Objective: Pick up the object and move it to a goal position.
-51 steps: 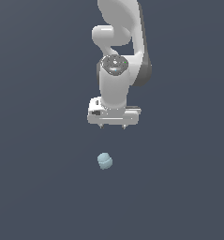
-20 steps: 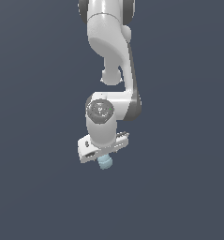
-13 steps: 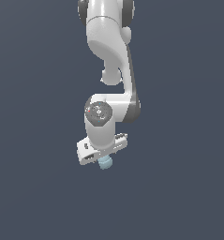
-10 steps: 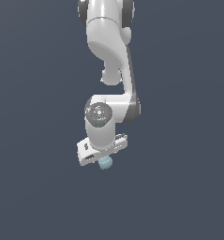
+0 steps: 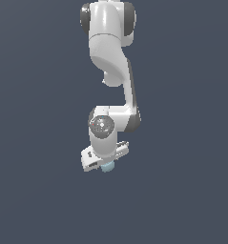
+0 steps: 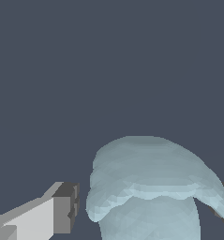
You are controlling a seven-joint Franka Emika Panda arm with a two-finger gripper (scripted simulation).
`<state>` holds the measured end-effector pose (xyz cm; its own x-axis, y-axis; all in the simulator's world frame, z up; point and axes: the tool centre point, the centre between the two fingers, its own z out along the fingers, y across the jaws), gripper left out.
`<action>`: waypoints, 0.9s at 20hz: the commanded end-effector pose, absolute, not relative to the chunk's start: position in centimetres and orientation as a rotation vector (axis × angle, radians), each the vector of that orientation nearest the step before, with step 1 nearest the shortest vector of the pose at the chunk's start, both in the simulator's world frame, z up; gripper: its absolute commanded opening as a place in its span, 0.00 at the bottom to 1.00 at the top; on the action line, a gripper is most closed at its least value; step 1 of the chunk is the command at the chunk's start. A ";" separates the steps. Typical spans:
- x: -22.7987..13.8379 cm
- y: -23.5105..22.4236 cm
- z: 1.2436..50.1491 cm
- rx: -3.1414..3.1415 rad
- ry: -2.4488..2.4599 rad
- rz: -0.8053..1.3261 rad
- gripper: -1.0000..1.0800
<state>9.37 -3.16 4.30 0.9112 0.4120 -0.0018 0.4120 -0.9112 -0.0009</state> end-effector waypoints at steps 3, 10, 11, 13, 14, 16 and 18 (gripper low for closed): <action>9.6 -3.2 4.0 -3.071 -0.663 0.000 0.96; 9.6 -3.2 4.0 -3.071 -0.663 0.000 0.00; 9.6 -3.2 4.0 -3.071 -0.663 0.000 0.00; 9.6 -3.2 4.0 -3.071 -0.663 0.000 0.00; 9.6 -3.2 4.0 -3.071 -0.663 0.000 0.00; 9.5 -3.2 4.0 -3.071 -0.663 0.000 0.00; 9.5 -3.2 4.1 -3.071 -0.663 0.000 0.00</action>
